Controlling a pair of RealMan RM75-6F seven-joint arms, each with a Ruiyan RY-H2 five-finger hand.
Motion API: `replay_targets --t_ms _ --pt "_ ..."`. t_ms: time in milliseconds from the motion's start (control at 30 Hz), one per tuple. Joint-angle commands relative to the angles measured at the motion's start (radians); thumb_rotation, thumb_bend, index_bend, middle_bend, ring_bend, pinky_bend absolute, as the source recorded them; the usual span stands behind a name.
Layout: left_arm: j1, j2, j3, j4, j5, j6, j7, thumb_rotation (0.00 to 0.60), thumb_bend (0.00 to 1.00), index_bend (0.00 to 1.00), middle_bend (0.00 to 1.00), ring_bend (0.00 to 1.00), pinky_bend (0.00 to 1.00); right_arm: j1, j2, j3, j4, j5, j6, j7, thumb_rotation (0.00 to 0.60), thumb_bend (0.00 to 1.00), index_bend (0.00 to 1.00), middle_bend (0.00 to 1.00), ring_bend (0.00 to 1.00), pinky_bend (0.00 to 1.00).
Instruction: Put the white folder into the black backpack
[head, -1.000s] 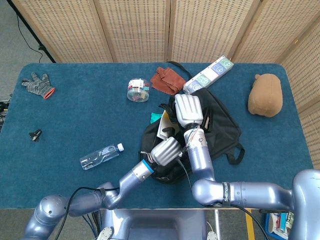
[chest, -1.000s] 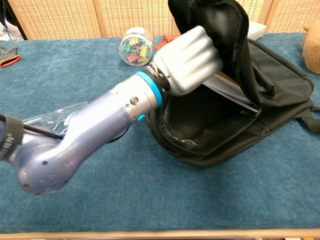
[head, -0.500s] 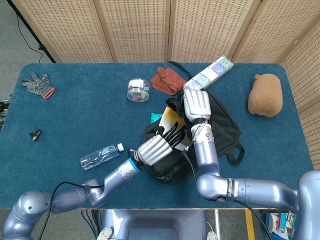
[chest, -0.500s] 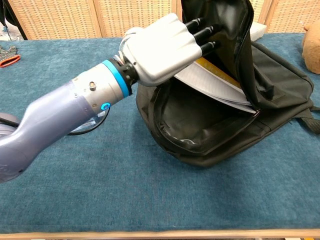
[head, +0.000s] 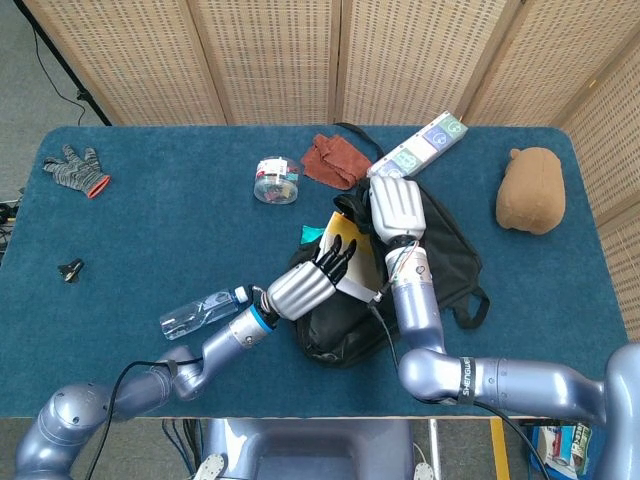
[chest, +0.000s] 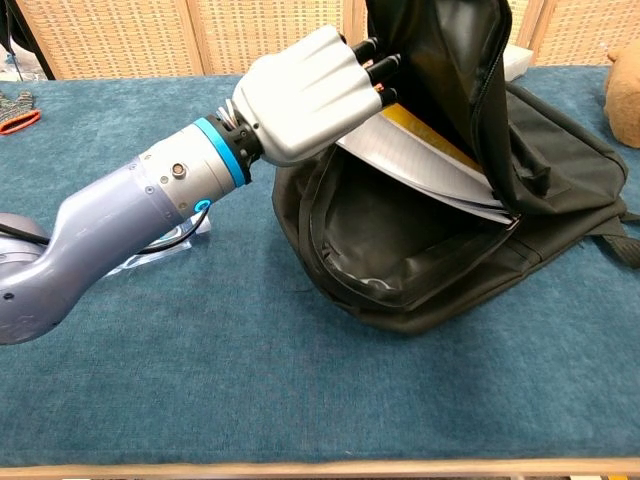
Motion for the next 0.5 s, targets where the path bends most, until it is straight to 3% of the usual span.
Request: replay_targets --t_ms 33,100,200,500 --pt "-0.012 -0.028 -0.011 0.038 0.002 0.016 -0.001 0.600 0.29 0.68 0.50 0.45 0.62 -0.002 0.003 -0.004 -0.004 -0.001 -0.002 0.001 0.600 0.75 0.64 0.66 0.74 0.89" --pt "-0.018 -0.049 -0.014 0.065 0.006 0.035 -0.004 0.600 0.45 0.78 0.61 0.56 0.67 -0.003 0.004 -0.006 -0.006 -0.001 -0.003 0.002 0.600 0.75 0.64 0.66 0.74 0.89" --pt "-0.024 -0.069 -0.005 0.095 0.020 0.045 0.041 0.600 0.58 0.84 0.68 0.64 0.73 -0.005 0.005 -0.008 -0.007 -0.004 -0.006 0.006 0.600 0.75 0.64 0.66 0.74 0.89" --pt "0.002 -0.105 -0.024 0.073 -0.025 0.023 0.238 0.600 0.65 0.89 0.74 0.69 0.77 -0.005 0.010 -0.009 -0.007 -0.004 -0.006 0.008 0.600 0.75 0.64 0.66 0.74 0.89"
